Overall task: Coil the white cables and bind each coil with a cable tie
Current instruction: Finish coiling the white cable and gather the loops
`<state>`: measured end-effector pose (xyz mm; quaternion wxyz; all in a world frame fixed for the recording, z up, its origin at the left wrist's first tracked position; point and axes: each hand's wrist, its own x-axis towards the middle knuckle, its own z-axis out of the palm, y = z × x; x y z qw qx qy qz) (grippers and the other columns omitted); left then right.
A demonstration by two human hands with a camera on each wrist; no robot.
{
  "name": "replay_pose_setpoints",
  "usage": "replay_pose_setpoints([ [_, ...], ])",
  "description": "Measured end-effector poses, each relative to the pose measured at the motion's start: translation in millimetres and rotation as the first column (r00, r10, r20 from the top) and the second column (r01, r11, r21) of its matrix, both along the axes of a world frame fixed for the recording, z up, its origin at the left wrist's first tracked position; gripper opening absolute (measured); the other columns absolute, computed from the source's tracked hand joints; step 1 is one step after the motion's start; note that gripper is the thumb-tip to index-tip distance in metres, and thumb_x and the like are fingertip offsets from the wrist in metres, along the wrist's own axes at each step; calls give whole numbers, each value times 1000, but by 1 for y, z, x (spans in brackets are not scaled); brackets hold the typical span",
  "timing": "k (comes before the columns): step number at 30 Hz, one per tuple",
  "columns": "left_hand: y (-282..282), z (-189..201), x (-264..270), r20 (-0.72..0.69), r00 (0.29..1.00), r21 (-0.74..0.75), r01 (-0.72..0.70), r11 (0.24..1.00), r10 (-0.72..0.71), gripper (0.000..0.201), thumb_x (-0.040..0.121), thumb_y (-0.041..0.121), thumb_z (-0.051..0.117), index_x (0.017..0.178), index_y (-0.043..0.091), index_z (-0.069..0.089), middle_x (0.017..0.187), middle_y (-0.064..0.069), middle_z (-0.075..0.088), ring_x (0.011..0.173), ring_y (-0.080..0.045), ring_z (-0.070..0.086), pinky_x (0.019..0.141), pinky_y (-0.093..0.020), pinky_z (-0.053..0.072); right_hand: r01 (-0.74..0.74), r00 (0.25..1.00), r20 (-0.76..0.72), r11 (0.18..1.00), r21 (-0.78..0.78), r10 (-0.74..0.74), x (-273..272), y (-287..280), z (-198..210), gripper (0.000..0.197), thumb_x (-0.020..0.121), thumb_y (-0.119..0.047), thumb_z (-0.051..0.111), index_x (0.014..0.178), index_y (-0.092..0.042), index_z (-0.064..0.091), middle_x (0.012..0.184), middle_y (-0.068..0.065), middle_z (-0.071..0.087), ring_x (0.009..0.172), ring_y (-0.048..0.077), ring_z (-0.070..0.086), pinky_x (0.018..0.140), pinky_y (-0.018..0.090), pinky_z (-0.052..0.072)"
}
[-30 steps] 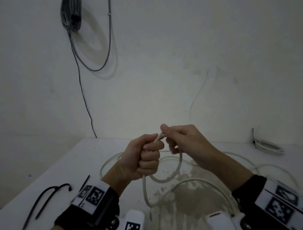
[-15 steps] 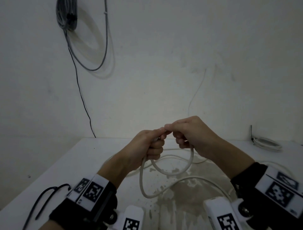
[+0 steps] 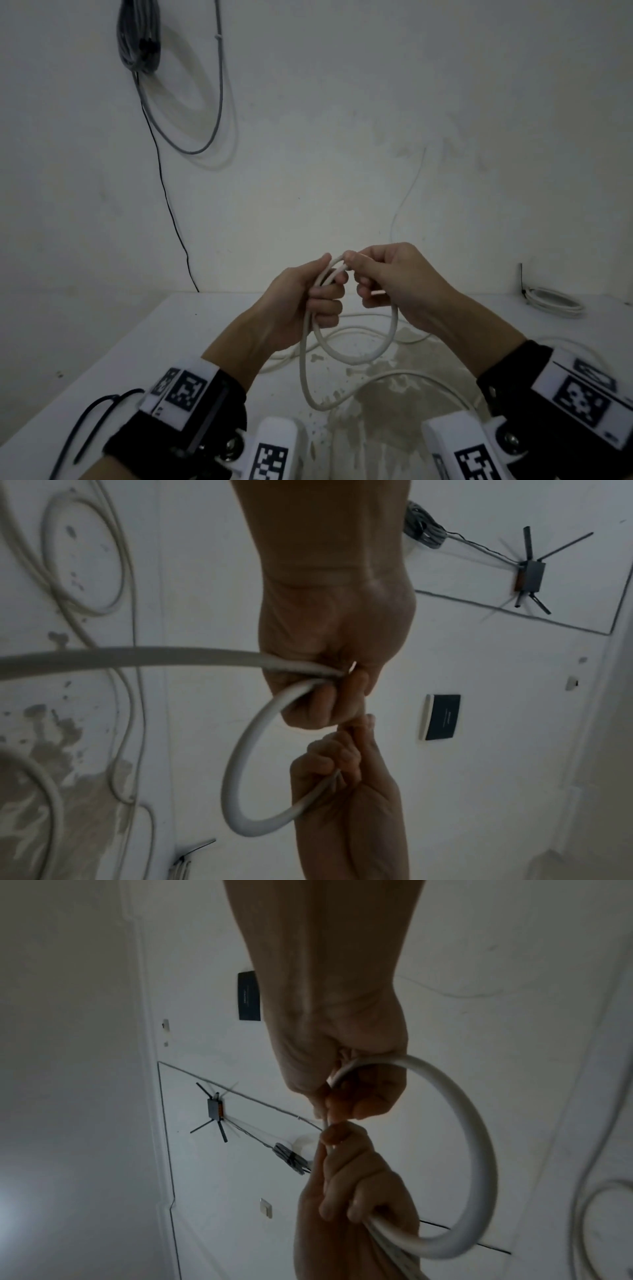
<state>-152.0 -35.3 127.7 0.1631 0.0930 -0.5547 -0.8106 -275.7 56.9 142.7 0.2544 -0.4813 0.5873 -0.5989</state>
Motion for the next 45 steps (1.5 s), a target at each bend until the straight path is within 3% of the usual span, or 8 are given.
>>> replay_pose_setpoints([
  [12, 4, -8, -4, 90, 987, -154, -118, 981, 133, 45, 96, 31, 33, 53, 22, 39, 42, 11, 22, 33, -3, 16, 39, -19, 8, 32, 999, -41, 988, 151, -26, -5, 4, -5, 45, 71, -42, 75, 81, 1, 67, 56, 4, 57, 47, 11, 60, 48, 21, 49],
  [15, -3, 0, -4, -56, 983, 46, -170, 984, 172, 48, 93, 36, 38, 47, 23, 33, 35, 11, 21, 27, -3, 17, 34, -18, 9, 46, 991, 125, 998, 53, -52, -2, -2, -16, 75, 65, -67, 53, 98, -1, 64, 81, 12, 68, 77, 21, 69, 71, 34, 57],
  [18, -9, 15, 4, -200, 960, 134, -173, 976, 197, 48, 86, 40, 42, 43, 22, 30, 32, 10, 18, 30, -7, 7, 33, -18, 7, -171, 901, 417, 981, 87, 120, -1, 0, -40, 72, 88, -65, 25, 113, -8, 60, 111, 15, 68, 107, 27, 62, 94, 45, 40],
  [24, -17, 28, 20, -300, 914, 124, -246, 961, 273, 55, 92, 40, 36, 41, 22, 28, 46, 8, 3, 38, -10, 2, 34, -19, 6, -373, 833, -197, 787, 491, 517, 11, 5, -90, 34, 92, -47, 43, 88, -22, 66, 89, 2, 69, 86, 5, 61, 90, 29, 43],
  [33, -36, 33, 58, -333, 848, 23, -429, 903, 411, 54, 95, 40, 35, 44, 23, 30, 41, 9, 7, 39, -10, 3, 32, -18, 8, 449, 558, -805, 743, 497, 201, -49, 15, -39, 81, 52, -94, 20, 50, -15, 38, 46, -2, 46, 48, 14, 50, 80, 35, 46],
  [36, -38, 30, 59, -339, 818, -158, -536, 829, 464, 52, 96, 38, 37, 46, 24, 30, 37, 11, 19, 35, -6, 10, 36, -19, 10, 429, 792, -597, 810, 399, -125, -56, 15, -15, 67, 65, -77, 48, 50, -14, 31, 34, -2, 30, 28, 14, 37, 46, 24, 41],
  [39, -36, 21, 50, -349, 785, -394, -618, 680, 511, 55, 98, 32, 38, 44, 27, 32, 40, 11, 23, 35, -6, 17, 37, -16, 16, 293, 956, -92, 915, 277, -278, -50, 8, -1, 47, 92, -36, 56, 57, -16, 32, 39, -3, 24, 31, 12, 24, 43, 25, 35],
  [45, -29, -2, 35, -339, 724, -699, -621, 354, 601, 50, 98, 35, 36, 51, 17, 36, 43, 6, 34, 39, -7, 26, 46, -23, 29, -13, 872, 489, 1000, 5, 9, -10, -2, 26, 29, 96, -9, 31, 73, -4, 48, 51, 2, 35, 34, 11, 35, 56, 33, 47],
])
